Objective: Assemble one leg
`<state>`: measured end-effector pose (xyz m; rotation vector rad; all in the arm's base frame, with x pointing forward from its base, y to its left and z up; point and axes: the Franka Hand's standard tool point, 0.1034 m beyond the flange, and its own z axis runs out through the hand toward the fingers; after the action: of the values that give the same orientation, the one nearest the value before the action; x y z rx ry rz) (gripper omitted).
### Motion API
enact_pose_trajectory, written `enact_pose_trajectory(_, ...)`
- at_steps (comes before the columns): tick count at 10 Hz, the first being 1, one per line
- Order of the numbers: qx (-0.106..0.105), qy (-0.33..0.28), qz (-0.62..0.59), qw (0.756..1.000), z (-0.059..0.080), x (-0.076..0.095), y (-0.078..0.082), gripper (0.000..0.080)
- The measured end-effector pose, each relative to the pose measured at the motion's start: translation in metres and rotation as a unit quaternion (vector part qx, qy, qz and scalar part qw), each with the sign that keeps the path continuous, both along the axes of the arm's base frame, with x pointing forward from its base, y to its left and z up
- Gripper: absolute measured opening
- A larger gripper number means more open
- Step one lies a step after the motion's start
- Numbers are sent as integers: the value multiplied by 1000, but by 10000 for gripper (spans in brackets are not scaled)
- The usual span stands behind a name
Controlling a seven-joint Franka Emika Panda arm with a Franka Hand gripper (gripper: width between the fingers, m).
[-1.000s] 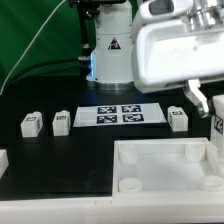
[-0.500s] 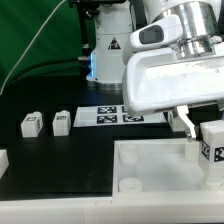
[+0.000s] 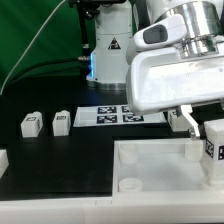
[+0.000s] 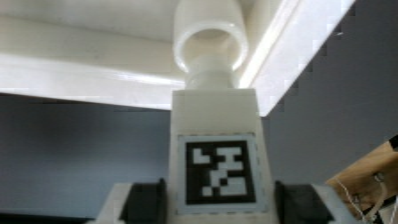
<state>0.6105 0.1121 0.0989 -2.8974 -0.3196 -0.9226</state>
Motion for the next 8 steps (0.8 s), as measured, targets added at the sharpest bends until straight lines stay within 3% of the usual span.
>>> enact_pose_trajectory(2, -2, 6, 0, 1000, -5, -9, -2, 292)
enact_pose_trajectory(5, -1, 3, -1, 1000, -5, -6, -2, 292)
enact_pose_trajectory(8, 0, 11, -1, 1000, -15, -7, -1, 292)
